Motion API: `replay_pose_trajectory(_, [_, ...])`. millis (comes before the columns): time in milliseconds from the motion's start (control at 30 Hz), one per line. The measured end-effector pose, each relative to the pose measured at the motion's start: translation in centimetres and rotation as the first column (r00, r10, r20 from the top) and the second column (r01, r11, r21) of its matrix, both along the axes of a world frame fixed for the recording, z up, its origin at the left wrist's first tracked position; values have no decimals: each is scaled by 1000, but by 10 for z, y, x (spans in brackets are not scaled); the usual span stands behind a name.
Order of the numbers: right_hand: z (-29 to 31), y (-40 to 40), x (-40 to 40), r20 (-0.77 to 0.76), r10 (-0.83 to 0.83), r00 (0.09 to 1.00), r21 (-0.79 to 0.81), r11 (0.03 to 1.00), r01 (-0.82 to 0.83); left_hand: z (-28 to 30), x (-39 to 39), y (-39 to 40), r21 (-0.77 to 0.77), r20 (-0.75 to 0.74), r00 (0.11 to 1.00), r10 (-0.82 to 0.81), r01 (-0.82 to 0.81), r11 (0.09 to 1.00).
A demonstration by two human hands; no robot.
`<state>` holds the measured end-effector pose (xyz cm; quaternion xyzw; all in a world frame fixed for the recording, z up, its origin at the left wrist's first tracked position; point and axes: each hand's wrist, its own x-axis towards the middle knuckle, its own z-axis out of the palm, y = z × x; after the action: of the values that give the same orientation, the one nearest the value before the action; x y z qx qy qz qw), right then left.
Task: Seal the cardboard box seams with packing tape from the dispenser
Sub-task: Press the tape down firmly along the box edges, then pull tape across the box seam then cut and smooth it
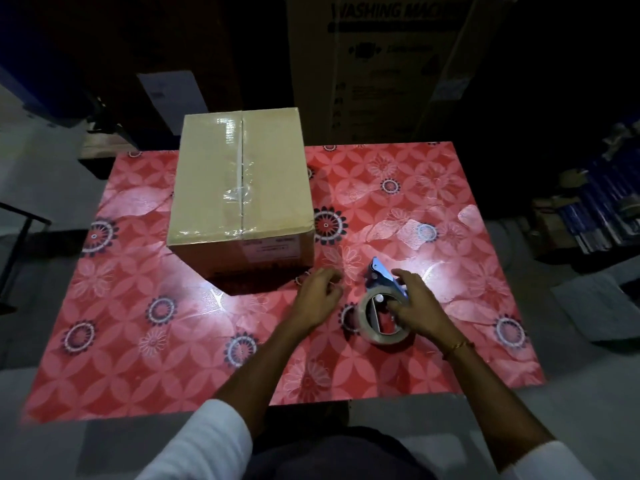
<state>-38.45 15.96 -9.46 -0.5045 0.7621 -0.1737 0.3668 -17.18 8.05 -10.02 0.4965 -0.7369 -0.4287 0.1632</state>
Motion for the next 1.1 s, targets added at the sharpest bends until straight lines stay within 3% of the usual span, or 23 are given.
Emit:
replay_pose_trajectory(133, [-18,1,1,-102,20,995,-88,996,-29,2,-14,-2,27,2,1000,-11,11,1000])
replay_pose_trajectory(200, [-18,-1,1,-99,4,995,-130,991,-17,14,-17,-3,-88,-47,998,30,-34,996])
replay_pose_trajectory(333, [4,-7,5,170,-22,985,-206,977,58,55,-14,-13,-418,-160,982,97,-156,895])
replay_pose_trajectory(433, [34,-21,16,368,-4,930,-251,962,103,88,-1,-26,-484,-230,960,162,-257,837])
replay_pose_trajectory(567, [81,-52,37,498,84,863,-381,915,131,125,22,-42,-514,-304,920,249,-378,770])
replay_pose_trajectory(667, [112,-77,59,550,161,819,-444,888,124,146,45,-55,-434,-371,865,339,-484,760])
replay_pose_trajectory(900, [141,-133,128,613,229,756,-440,894,86,174,100,-93,7,-567,678,468,-564,826])
replay_pose_trajectory(1100, [135,-169,180,625,222,748,-444,890,107,171,131,-125,134,-561,674,482,-500,856])
